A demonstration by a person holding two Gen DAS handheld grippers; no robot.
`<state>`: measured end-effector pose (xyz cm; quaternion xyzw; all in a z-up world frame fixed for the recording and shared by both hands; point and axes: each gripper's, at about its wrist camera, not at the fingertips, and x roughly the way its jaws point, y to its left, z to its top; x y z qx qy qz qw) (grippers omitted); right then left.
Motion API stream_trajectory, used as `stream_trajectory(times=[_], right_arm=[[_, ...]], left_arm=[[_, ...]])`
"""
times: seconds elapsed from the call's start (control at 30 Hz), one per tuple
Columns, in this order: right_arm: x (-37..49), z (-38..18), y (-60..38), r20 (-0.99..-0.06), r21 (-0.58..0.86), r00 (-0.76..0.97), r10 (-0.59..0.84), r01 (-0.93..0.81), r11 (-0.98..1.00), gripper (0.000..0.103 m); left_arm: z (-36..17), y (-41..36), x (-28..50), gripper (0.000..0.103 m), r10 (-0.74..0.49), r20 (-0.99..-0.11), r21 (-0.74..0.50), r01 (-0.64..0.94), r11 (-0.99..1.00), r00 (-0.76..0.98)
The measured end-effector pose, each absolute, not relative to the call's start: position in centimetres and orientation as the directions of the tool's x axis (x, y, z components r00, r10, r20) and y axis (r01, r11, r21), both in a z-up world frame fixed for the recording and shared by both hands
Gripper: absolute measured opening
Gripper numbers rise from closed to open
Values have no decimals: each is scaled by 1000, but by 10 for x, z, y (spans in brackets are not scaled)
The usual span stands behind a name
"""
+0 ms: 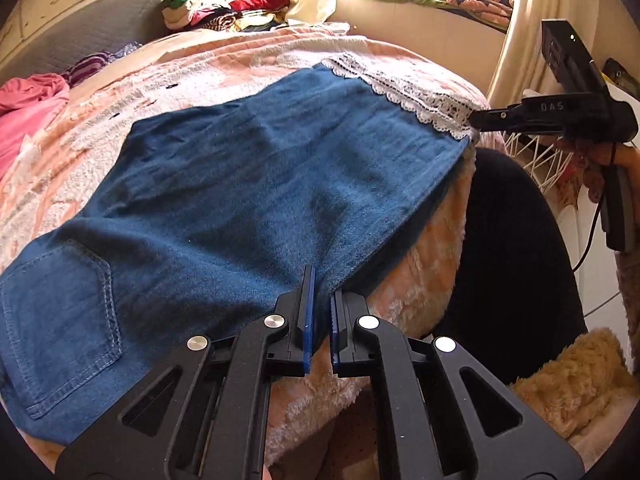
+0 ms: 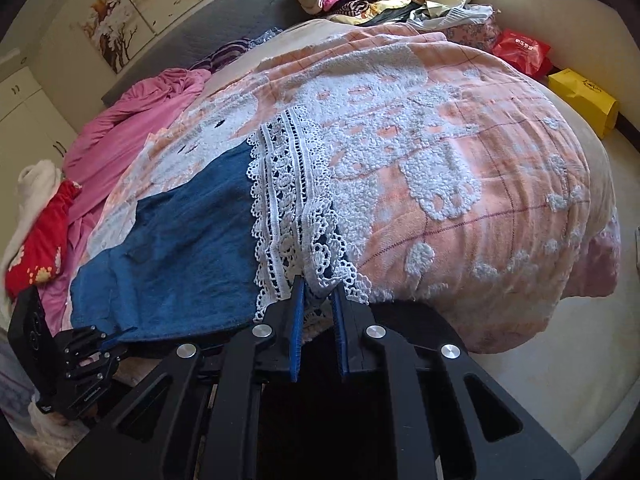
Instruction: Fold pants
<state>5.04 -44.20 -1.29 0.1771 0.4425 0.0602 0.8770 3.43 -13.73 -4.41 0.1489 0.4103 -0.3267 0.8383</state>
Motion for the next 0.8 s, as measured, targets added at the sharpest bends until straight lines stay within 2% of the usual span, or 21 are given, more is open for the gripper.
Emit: stream_trajectory(times=[0.13,0.2,0.23,0.27,0.37,0.43,0.5,0.63,0.7,0.8], right_arm=[[52,-19,-441,-779,337,577,245,56,940,13],[50,-17,-443,-784,331,576,232,70,941,21],[48,-15,-445,-790,310,577,208,83,947,29],[45,-12,-447,-794,284,582,176,99,954,33],[33,4,-454,-757,311,630,173,115,943,33],[31,17,-445,-727,321,658,196,74,944,35],[36,25,-427,-711,317,662,237,1,949,41],[61,19,-377,-718,295,616,325,-153,943,47],[77,6,-356,-740,288,574,350,-200,937,47],[97,-20,-341,-800,256,506,322,-198,946,49]], left_arm=[[-55,-137,41,4,-413,-801,-31,659,752,433],[-57,-136,43,5,-416,-802,-38,657,753,430],[-58,-134,43,7,-430,-799,-58,657,752,420],[-59,-132,44,11,-439,-798,-73,657,750,413],[-59,-129,43,22,-466,-792,-111,658,745,394],[-57,-127,41,27,-476,-788,-127,654,746,390],[-52,-121,37,40,-498,-778,-162,644,748,382],[-31,-91,33,43,-541,-730,-242,583,776,418],[-18,-68,35,49,-523,-706,-246,526,814,478],[4,-19,39,58,-417,-680,-221,374,901,603]])
